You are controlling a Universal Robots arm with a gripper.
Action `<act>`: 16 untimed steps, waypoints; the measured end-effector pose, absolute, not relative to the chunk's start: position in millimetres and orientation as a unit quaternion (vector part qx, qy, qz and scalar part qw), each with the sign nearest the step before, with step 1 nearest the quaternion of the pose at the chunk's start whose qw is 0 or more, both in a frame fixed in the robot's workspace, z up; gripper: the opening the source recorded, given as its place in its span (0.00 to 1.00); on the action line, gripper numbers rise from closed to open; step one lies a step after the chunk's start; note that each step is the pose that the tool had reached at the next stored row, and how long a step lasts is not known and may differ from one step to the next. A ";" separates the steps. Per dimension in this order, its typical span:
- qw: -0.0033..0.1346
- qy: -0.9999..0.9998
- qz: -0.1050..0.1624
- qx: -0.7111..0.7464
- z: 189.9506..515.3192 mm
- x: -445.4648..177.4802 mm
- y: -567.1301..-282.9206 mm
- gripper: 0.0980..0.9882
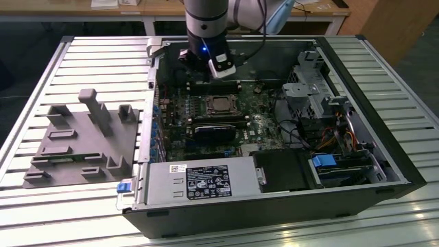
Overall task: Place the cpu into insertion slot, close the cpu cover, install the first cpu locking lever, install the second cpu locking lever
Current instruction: 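Install the first cpu locking lever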
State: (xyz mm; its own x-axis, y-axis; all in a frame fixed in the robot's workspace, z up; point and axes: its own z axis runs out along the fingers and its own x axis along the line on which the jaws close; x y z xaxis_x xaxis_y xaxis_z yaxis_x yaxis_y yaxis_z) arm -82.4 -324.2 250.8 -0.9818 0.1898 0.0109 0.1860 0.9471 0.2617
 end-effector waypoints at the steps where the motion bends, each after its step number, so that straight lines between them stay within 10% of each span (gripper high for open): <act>1: 0.007 0.987 0.132 0.095 250.8 -79.5 -324.2 0.01; 16: 0.025 0.986 0.133 0.092 246.5 -71.1 -324.2 0.01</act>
